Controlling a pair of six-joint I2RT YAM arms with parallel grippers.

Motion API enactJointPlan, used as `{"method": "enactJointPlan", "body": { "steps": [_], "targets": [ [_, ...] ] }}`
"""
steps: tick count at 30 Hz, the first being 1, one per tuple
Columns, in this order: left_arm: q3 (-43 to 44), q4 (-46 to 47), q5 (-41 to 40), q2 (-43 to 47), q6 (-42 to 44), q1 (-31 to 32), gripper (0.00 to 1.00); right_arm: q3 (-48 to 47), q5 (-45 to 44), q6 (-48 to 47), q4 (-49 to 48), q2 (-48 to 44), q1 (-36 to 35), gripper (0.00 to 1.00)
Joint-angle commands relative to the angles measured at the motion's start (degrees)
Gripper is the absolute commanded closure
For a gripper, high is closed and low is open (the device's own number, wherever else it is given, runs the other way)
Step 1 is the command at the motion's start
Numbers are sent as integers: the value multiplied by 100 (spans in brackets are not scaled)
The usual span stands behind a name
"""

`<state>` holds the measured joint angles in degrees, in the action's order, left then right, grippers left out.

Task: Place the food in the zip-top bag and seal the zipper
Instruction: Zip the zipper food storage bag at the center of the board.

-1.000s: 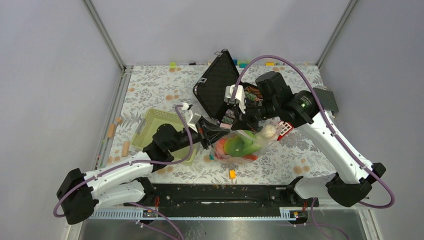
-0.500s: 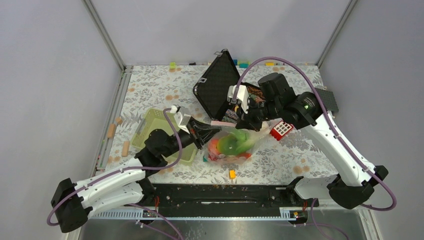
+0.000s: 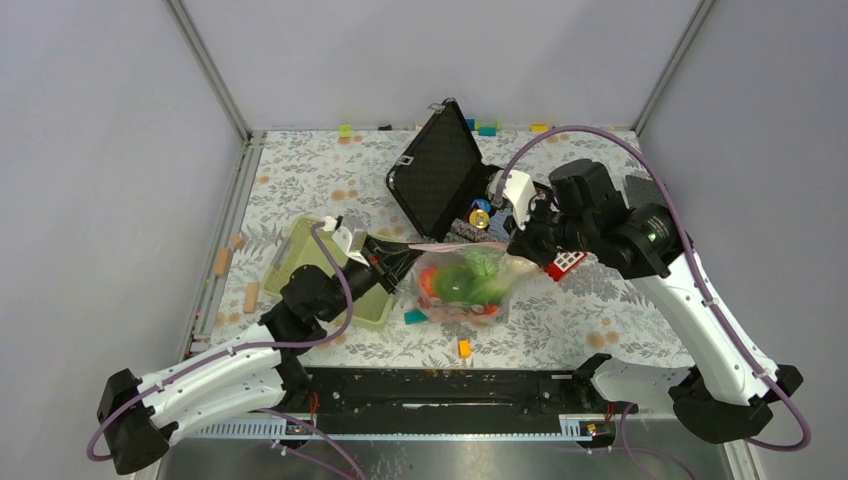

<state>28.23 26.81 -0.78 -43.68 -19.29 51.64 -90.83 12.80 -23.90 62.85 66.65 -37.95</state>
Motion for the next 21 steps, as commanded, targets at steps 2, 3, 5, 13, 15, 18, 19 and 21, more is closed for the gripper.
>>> {"method": "enactJointPlan", "body": {
  "steps": [2,3,5,13,15,18,19,21],
  "targets": [
    [10,-78,-1660,241,348,-171,100,287,-1658,-15,966,-554,407,100],
    [19,-99,-1715,219,358,-166,100,343,-1738,-11,973,-597,423,100],
    [45,-118,-1837,187,358,-171,100,409,-1857,-9,1009,-653,476,100],
    [263,-192,67,124,1004,-171,85,142,-499,-109,771,-511,509,100],
    [538,-404,831,26,1295,-167,26,-8,205,-180,640,-429,511,100],
    [903,-595,1799,-178,1825,-168,1,-139,911,-293,445,-386,508,100],
    [1038,-664,2058,-293,2015,-170,1,-140,1108,-341,383,-395,508,100],
    [1368,-864,2487,-525,2325,-165,1,-72,1463,-409,190,-435,508,100]
  ]
}}
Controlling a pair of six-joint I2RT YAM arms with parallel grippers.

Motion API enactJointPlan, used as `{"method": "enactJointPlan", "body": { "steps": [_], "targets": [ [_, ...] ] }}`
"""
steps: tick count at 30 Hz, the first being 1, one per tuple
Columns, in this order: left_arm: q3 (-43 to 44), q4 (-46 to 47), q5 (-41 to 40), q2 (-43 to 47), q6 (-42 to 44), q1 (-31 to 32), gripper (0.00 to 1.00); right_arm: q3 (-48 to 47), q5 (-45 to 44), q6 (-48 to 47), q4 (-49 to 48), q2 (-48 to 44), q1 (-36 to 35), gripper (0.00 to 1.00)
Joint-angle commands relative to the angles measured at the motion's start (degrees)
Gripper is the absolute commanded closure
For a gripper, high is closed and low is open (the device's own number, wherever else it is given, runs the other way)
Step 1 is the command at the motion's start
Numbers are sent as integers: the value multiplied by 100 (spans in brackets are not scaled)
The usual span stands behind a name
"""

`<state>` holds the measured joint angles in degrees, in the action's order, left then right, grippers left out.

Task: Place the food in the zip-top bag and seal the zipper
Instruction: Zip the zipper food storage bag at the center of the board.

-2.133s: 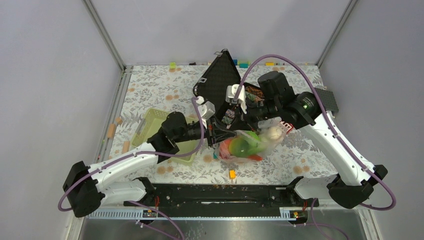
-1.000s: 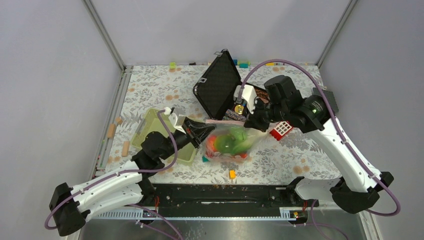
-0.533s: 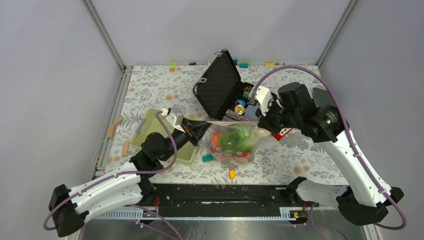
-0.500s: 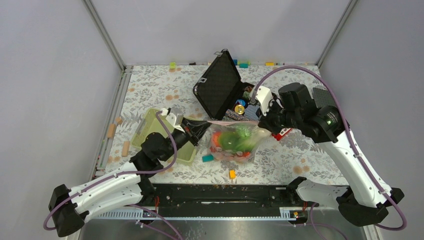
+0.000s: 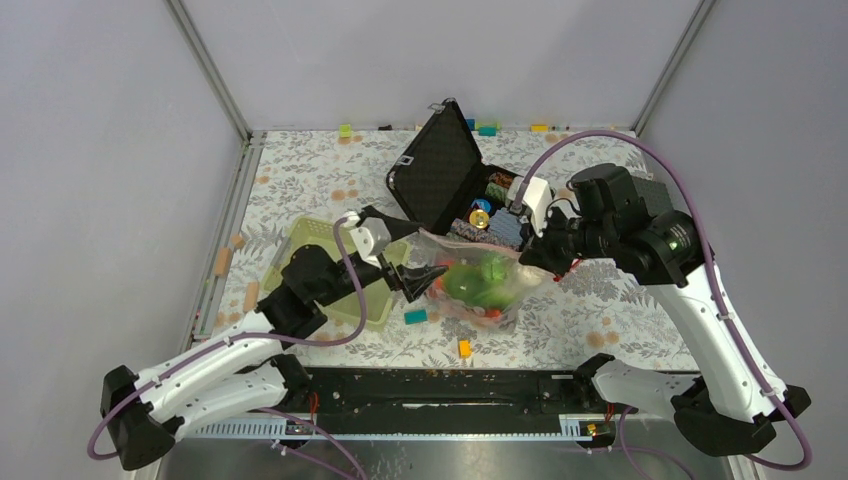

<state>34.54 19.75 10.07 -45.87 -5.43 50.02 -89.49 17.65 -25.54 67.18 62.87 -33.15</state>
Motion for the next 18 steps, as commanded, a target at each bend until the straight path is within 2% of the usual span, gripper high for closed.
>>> {"method": "enactJointPlan", "body": {
  "steps": [1,6,11,14,18],
  "targets": [
    [934,-325,1658,-448,1101,-5,1,-165,1166,-312,-309,-68,28,100],
    [1928,-998,2755,-1234,2009,0,1,-164,1433,-364,-422,-6,30,100],
    [2850,-2025,3820,-2025,2527,12,1,-92,1541,-355,-525,-33,27,100],
    [3121,-2283,3985,-2329,2643,116,1,-69,1589,-336,-587,-70,32,100],
    [3383,-2508,3721,-2655,2668,370,1,-55,1572,-329,-645,-89,32,100]
  ]
}}
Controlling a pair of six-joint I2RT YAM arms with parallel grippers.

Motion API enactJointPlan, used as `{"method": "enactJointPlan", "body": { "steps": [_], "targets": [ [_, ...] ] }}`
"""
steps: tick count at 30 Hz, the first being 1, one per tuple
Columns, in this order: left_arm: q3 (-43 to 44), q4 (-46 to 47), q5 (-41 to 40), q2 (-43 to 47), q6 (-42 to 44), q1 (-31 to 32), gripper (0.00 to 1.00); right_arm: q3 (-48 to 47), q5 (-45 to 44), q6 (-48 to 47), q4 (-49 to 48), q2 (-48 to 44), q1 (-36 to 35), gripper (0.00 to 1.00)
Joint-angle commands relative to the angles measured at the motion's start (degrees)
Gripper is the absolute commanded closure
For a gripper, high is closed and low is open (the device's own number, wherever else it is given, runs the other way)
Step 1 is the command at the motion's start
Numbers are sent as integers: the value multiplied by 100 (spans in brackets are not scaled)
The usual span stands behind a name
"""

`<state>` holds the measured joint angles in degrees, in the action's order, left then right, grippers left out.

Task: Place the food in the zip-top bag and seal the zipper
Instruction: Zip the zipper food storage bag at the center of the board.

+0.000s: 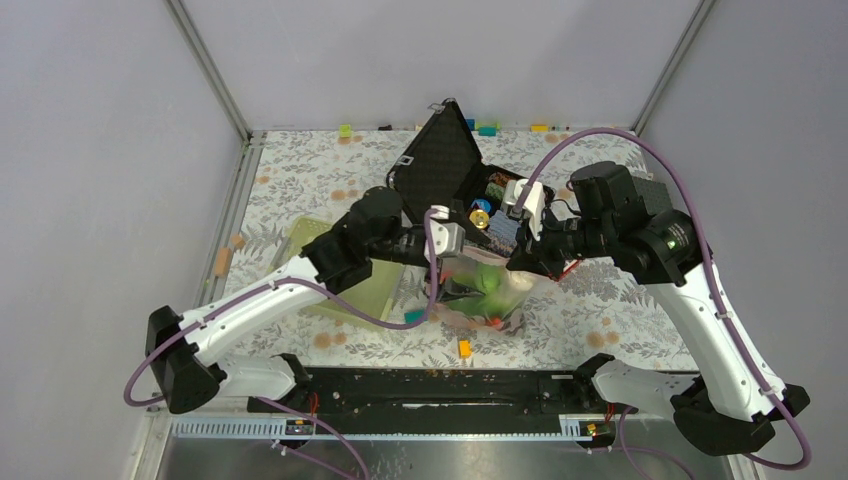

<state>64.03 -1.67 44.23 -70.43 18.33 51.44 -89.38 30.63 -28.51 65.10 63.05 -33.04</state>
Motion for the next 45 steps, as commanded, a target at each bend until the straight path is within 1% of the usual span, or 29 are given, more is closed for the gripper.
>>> {"method": "enactJointPlan", "body": {
  "steps": [1,3,6,8,10,12,14,16,17,18,21,24,26,30,33,45],
  "targets": [
    [479,-375,218,-251,223,298,1,-47,241,-40,-425,-100,19,100],
    [540,-358,179,-335,90,388,3,-15,202,-79,-369,-99,17,100],
    [603,-132,-18,-421,-291,445,7,27,184,-104,-350,-107,17,100],
    [659,-8,-155,-480,-531,446,11,28,168,-123,-328,-114,17,100],
    [756,-44,-246,-550,-715,446,18,18,126,-142,-291,-121,17,100],
    [842,-133,-263,-618,-758,451,32,26,94,-137,-281,-138,19,100],
    [877,-222,-261,-667,-692,454,48,35,92,-138,-294,-155,18,100],
    [911,-326,-263,-693,-591,468,74,26,93,-134,-289,-183,17,100],
    [914,-380,-293,-691,-535,483,95,20,88,-141,-294,-191,17,100],
    [910,-412,-390,-684,-510,498,100,19,73,-144,-292,-202,17,100],
    [866,-417,-751,-597,-441,553,100,-41,-45,-262,-121,-217,19,100],
    [752,-290,-1225,-468,-478,560,100,-145,-481,-426,268,-200,17,100],
    [663,-239,-1490,-402,-429,566,100,-118,-1082,-365,368,-205,17,100],
    [510,-130,-1947,-312,-396,560,100,-81,-2585,-334,734,-192,21,100],
    [426,-131,-2216,-223,-282,560,100,-57,-3215,-375,988,-230,17,100],
    [137,-74,-2412,83,40,554,100,134,-3845,-464,949,-472,149,100]
  ]
}}
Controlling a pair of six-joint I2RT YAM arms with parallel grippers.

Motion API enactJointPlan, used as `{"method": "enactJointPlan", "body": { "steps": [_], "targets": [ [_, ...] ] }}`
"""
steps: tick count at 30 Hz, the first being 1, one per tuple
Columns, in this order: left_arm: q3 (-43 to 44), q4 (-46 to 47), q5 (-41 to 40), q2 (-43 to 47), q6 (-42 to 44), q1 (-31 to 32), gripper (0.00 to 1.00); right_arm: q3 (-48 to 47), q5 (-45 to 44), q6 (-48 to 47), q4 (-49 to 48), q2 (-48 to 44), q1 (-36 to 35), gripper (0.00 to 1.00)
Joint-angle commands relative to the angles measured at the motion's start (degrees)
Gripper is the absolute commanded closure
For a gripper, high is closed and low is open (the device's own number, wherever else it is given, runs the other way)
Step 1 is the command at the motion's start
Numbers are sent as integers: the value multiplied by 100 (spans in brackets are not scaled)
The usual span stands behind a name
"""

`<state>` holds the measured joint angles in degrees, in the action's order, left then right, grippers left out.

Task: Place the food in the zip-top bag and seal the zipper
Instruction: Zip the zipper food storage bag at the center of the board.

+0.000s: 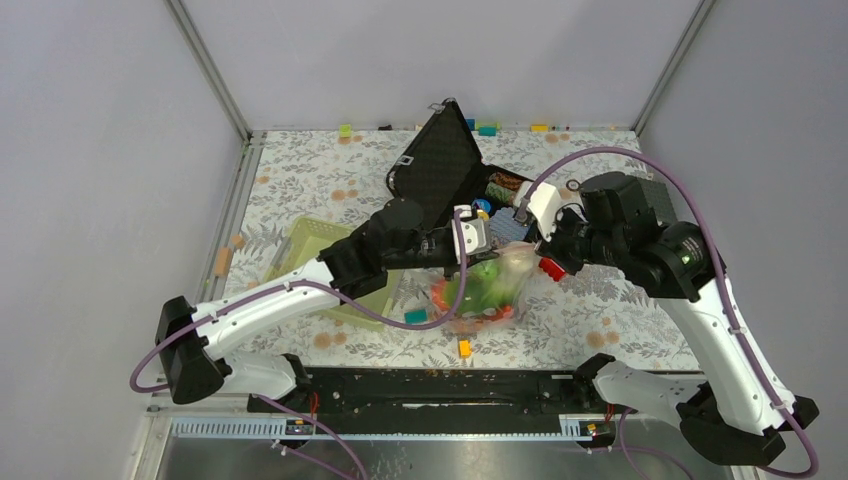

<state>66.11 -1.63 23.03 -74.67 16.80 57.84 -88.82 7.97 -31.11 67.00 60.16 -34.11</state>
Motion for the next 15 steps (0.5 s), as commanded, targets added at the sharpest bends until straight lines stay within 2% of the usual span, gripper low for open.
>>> {"method": "enactJointPlan", "body": {
  "steps": [1,7,15],
  "targets": [
    [-98,-52,-308,538,214,-83,100,135,-1650,-175,723,-194,274,100],
    [-157,-50,-370,638,275,-97,100,373,-2059,165,406,-288,304,100],
    [-88,-82,-102,606,65,-102,100,699,-1203,273,-73,-640,299,100]
  ]
}}
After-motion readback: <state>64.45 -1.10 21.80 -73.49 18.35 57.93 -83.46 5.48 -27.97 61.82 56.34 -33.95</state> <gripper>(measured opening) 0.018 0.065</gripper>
